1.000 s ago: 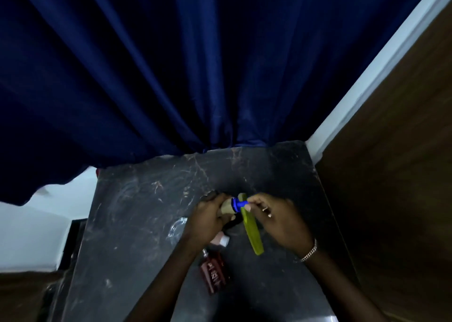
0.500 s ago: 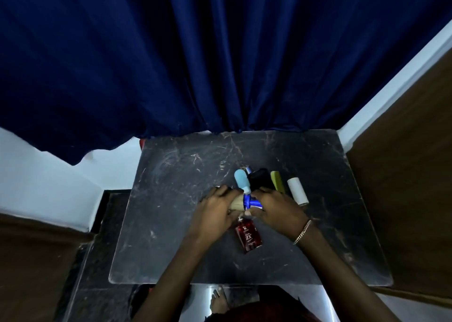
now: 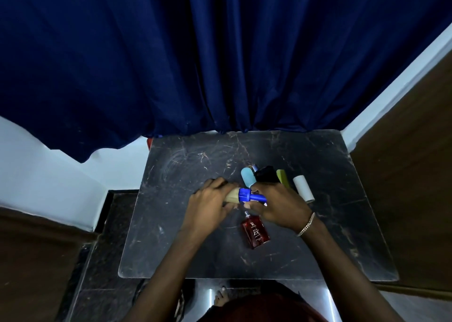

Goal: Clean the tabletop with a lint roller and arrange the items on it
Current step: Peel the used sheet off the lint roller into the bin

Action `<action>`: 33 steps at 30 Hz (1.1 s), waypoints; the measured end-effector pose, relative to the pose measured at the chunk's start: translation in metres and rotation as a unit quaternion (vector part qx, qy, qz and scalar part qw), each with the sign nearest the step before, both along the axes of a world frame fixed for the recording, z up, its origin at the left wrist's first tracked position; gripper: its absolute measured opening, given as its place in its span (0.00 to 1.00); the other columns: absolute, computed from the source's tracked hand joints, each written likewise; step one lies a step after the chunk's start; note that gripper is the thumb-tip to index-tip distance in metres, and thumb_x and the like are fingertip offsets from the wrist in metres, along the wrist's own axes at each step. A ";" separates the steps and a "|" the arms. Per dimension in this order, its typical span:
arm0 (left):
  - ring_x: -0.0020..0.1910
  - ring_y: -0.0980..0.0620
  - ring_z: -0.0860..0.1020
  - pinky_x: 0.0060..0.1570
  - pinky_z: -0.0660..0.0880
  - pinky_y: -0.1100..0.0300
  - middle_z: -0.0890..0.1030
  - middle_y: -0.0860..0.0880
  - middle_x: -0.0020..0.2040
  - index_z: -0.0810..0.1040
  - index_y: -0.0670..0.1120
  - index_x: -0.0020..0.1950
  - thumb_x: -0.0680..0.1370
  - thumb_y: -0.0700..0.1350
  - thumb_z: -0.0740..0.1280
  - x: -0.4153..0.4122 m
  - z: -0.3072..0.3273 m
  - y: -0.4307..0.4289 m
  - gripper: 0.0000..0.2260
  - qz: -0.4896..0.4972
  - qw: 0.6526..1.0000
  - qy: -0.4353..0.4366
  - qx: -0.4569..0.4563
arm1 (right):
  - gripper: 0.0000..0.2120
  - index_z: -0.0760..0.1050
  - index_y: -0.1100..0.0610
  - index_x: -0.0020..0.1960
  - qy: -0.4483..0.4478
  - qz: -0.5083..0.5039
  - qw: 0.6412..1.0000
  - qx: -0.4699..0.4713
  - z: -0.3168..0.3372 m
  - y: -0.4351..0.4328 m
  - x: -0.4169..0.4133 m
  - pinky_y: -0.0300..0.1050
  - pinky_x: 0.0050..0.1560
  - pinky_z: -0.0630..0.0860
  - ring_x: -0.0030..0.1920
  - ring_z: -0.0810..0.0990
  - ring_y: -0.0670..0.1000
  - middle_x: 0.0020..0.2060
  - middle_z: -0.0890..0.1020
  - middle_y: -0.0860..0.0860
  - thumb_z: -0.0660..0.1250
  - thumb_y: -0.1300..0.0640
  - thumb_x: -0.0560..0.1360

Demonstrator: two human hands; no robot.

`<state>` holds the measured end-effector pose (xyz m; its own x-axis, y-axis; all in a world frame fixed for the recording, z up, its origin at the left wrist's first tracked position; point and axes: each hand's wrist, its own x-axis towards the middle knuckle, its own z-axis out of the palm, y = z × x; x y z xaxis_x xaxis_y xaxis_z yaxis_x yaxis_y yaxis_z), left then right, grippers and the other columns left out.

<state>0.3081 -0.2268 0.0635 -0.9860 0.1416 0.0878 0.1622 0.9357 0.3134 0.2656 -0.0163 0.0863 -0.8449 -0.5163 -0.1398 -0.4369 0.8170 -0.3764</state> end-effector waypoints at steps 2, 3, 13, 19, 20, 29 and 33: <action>0.57 0.54 0.78 0.47 0.82 0.52 0.76 0.60 0.58 0.74 0.62 0.68 0.73 0.55 0.75 0.000 0.000 -0.010 0.24 0.010 1.000 -0.004 0.012 | 0.22 0.74 0.48 0.53 -0.001 -0.007 1.000 -0.016 0.001 0.008 -0.002 0.52 0.54 0.77 0.46 0.82 0.51 0.43 0.82 0.47 0.58 0.33 0.71; 0.57 0.53 0.78 0.46 0.82 0.52 0.76 0.60 0.58 0.74 0.62 0.67 0.73 0.56 0.75 0.000 0.000 -0.016 0.24 0.020 1.000 -0.008 0.022 | 0.23 0.75 0.48 0.52 0.003 -0.009 1.000 -0.024 0.002 0.012 -0.003 0.51 0.54 0.77 0.45 0.82 0.50 0.43 0.83 0.46 0.57 0.32 0.71; 0.55 0.50 0.82 0.51 0.82 0.52 0.79 0.59 0.61 0.78 0.59 0.66 0.70 0.53 0.78 0.021 -0.015 -0.076 0.25 0.099 0.989 -0.008 0.108 | 0.17 0.78 0.46 0.55 -0.009 -0.062 0.994 -0.087 -0.003 0.055 -0.010 0.47 0.43 0.79 0.40 0.82 0.44 0.39 0.84 0.45 0.69 0.37 0.72; 0.55 0.59 0.81 0.55 0.79 0.61 0.81 0.59 0.59 0.78 0.57 0.65 0.71 0.53 0.79 0.040 -0.024 -0.085 0.24 0.129 0.967 0.002 0.219 | 0.18 0.78 0.48 0.52 -0.030 -0.046 0.990 -0.131 -0.016 0.031 -0.008 0.45 0.44 0.79 0.37 0.81 0.43 0.37 0.82 0.41 0.66 0.35 0.72; 0.55 0.62 0.81 0.55 0.77 0.67 0.82 0.61 0.58 0.78 0.56 0.65 0.71 0.53 0.79 0.045 -0.025 -0.087 0.23 0.139 0.956 0.002 0.259 | 0.20 0.79 0.49 0.50 -0.039 -0.053 0.988 -0.142 -0.019 0.024 -0.006 0.45 0.45 0.78 0.37 0.80 0.44 0.36 0.82 0.42 0.65 0.34 0.72; 0.52 0.53 0.82 0.50 0.81 0.50 0.86 0.50 0.55 0.82 0.53 0.60 0.73 0.54 0.77 0.112 -0.036 -0.119 0.18 0.305 0.743 -0.035 0.594 | 0.08 0.77 0.58 0.46 -0.265 -0.063 0.916 -0.295 -0.041 -0.057 0.021 0.43 0.28 0.73 0.28 0.75 0.49 0.32 0.79 0.56 0.65 0.56 0.81; 0.49 0.52 0.83 0.47 0.81 0.49 0.85 0.51 0.50 0.82 0.54 0.60 0.70 0.60 0.76 0.155 -0.035 -0.135 0.21 0.378 0.653 -0.033 0.655 | 0.08 0.78 0.62 0.51 -0.347 -0.031 0.887 -0.302 -0.049 -0.106 0.041 0.39 0.26 0.72 0.28 0.74 0.47 0.33 0.79 0.53 0.62 0.59 0.82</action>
